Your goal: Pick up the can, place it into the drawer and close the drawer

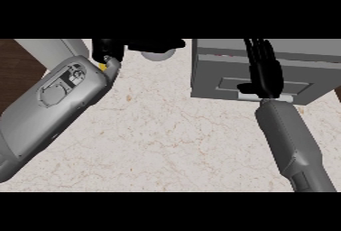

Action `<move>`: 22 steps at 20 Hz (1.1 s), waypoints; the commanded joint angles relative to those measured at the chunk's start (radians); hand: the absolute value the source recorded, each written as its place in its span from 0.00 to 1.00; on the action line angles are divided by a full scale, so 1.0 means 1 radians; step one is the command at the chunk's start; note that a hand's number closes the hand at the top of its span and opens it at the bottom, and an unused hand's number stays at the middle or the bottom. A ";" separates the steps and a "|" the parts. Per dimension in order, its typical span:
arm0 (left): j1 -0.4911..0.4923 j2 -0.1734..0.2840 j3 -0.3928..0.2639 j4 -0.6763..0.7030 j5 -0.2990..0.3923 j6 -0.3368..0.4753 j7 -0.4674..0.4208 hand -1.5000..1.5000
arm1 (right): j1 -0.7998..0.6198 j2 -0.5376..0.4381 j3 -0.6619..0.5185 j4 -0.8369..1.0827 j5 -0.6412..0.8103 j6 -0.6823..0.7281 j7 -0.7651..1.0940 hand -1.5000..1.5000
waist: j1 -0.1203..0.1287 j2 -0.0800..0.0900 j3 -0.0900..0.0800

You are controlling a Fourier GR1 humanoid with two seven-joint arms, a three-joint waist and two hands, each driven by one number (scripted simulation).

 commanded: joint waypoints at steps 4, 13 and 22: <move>0.093 0.053 0.011 -0.132 -0.008 -0.023 0.012 0.00 | -0.193 0.009 -0.048 0.256 0.030 -0.085 0.040 0.00 | 0.026 0.021 0.013; 0.165 0.069 0.019 -0.190 -0.041 -0.022 -0.005 0.00 | -0.333 -0.038 -0.106 0.397 -0.007 -0.108 0.011 0.00 | 0.029 0.034 0.014; 0.255 0.072 0.011 -0.244 -0.070 -0.025 -0.034 0.00 | -0.445 -0.069 -0.145 0.463 -0.038 -0.035 -0.032 0.00 | 0.036 0.039 0.014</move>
